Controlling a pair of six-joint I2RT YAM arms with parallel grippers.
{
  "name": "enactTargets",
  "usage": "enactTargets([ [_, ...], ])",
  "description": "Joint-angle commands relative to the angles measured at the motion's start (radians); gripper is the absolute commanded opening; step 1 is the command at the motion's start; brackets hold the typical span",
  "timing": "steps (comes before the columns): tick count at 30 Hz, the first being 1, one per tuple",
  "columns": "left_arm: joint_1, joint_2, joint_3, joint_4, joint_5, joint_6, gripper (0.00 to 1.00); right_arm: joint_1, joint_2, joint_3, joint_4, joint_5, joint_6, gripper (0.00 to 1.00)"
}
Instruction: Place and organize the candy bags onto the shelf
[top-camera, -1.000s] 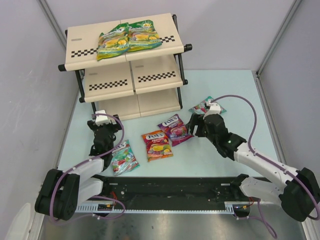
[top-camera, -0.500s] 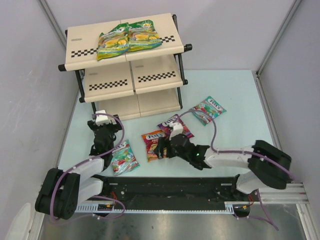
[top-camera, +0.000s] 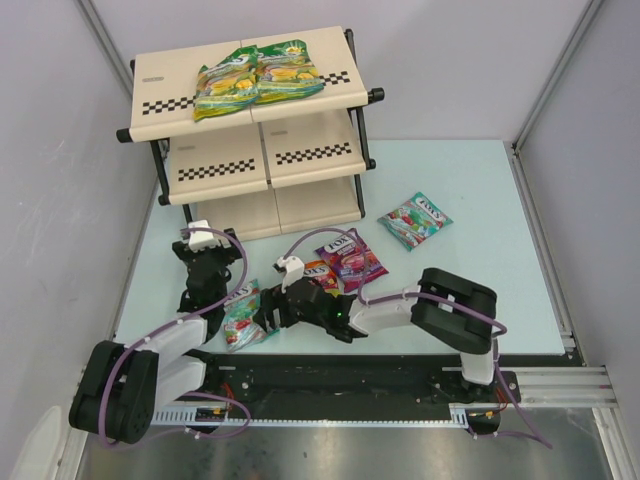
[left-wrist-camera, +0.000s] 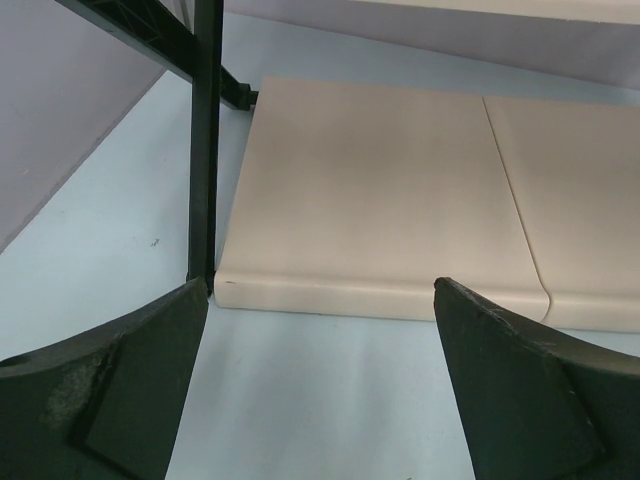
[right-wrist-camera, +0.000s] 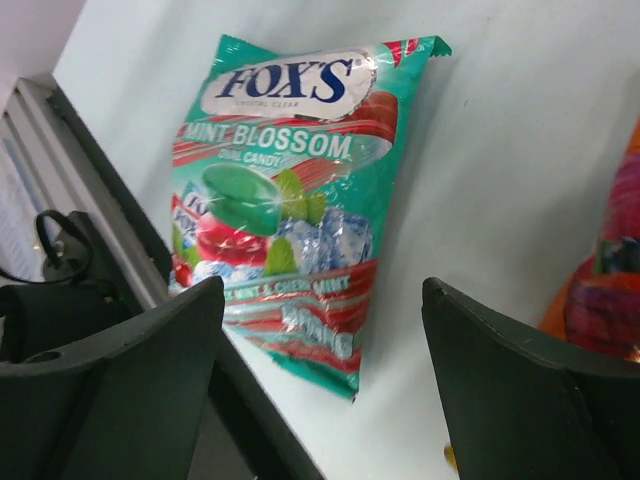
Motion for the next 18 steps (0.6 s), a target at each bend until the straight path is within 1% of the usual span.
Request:
enactTargets([
  [1, 0.008, -0.015, 0.009, 0.026, -0.006, -0.014, 1.00, -0.013, 0.086, 0.065, 0.057, -0.032, 0.003, 0.84],
  [4, 0.008, -0.013, 0.009, 0.026, -0.006, -0.014, 1.00, -0.019, 0.139, 0.102, 0.049, -0.073, 0.006, 0.84],
  [7, 0.009, -0.016, 0.009, 0.024, -0.005, -0.015, 1.00, -0.021, 0.171, 0.122, 0.032, -0.102, 0.006, 0.81],
  [9, 0.009, -0.018, 0.009, 0.026, -0.003, -0.014, 1.00, -0.028, 0.182, 0.127, 0.034, -0.134, 0.009, 0.61],
  [10, 0.011, -0.018, 0.010, 0.024, -0.002, -0.015, 1.00, -0.033, 0.191, 0.127, 0.040, -0.177, 0.012, 0.52],
  [11, 0.011, -0.018, 0.010, 0.024, 0.000, -0.015, 1.00, -0.039, 0.195, 0.127, 0.044, -0.223, 0.017, 0.34],
  [13, 0.011, -0.016, 0.010, 0.024, 0.000, -0.014, 1.00, -0.050, 0.190, 0.127, 0.044, -0.248, 0.010, 0.20],
  [14, 0.011, -0.018, 0.010, 0.024, 0.000, -0.015, 1.00, -0.053, 0.169, 0.127, 0.037, -0.248, 0.003, 0.08],
  [15, 0.011, -0.016, 0.010, 0.024, -0.001, -0.014, 1.00, -0.053, 0.155, 0.127, 0.011, -0.242, -0.005, 0.03],
  [16, 0.011, -0.018, 0.010, 0.024, -0.002, -0.014, 0.99, -0.055, 0.135, 0.127, -0.008, -0.233, -0.026, 0.00],
  [18, 0.011, -0.018, 0.010, 0.024, -0.002, -0.014, 1.00, -0.053, 0.068, 0.127, -0.073, -0.190, -0.051, 0.00],
])
